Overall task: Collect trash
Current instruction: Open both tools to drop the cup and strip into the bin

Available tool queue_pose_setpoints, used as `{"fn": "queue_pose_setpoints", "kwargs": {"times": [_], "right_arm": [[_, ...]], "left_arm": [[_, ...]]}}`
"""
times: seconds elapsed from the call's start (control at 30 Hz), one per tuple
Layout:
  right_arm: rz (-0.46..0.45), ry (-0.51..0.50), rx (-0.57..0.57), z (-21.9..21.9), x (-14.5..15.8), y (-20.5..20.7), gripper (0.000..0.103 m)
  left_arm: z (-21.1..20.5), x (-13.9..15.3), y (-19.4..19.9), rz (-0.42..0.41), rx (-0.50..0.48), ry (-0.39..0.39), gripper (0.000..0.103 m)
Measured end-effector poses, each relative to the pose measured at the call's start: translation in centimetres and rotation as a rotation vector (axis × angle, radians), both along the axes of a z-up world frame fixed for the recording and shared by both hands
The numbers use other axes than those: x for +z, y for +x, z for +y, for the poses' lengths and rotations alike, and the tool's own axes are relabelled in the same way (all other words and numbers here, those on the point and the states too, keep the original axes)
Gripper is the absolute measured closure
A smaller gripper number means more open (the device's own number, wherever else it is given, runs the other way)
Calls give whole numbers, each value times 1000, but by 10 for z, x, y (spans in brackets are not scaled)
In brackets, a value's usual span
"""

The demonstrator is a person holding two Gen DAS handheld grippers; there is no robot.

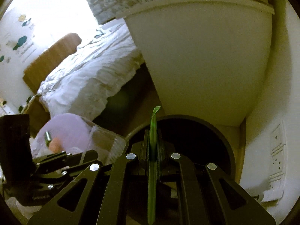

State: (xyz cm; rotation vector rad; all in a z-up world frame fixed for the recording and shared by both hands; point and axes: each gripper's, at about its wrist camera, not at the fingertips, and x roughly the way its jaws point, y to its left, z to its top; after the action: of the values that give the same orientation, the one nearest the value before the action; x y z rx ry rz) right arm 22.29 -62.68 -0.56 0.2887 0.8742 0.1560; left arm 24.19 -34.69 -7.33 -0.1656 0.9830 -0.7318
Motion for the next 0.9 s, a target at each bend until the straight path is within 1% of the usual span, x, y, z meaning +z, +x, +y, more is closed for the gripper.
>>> {"fn": "queue_pose_setpoints", "kwargs": {"times": [0.2,0.4,0.43,0.47,0.5,0.53,0.57,0.63,0.67,0.7,0.73,0.8,0.9], "right_arm": [[29,2,-16,-7,-16,4,96],[56,10,-19,-13,-26,8,95],[61,11,-20,-12,-26,9,95],[66,11,-21,-12,-26,8,95],[70,6,-23,-11,-27,8,95],[71,0,-24,-11,-27,9,95],[75,-7,-25,-10,-26,8,93],[78,-4,-36,-10,-25,6,66],[75,4,-44,-10,-24,5,60],[73,9,-50,-10,-23,4,46],[65,13,-61,-10,-20,2,40],[59,20,-67,-9,-15,-1,39],[42,34,-41,3,-4,-7,39]], "left_arm": [[-11,-14,7,28,-3,17,63],[-22,-18,11,37,-5,31,61],[-25,-17,10,37,-7,35,58],[-27,-15,10,34,-10,41,47],[-27,-14,9,27,-7,45,40],[-26,-13,8,14,0,49,27],[-25,-10,7,-3,8,51,20],[-24,-4,3,-27,9,50,18],[-22,-1,1,-33,7,53,18],[-21,1,-1,-35,8,56,18],[-19,4,-3,-38,11,58,18],[-12,12,-10,-46,17,56,18],[5,29,-27,-69,37,31,13]]}}
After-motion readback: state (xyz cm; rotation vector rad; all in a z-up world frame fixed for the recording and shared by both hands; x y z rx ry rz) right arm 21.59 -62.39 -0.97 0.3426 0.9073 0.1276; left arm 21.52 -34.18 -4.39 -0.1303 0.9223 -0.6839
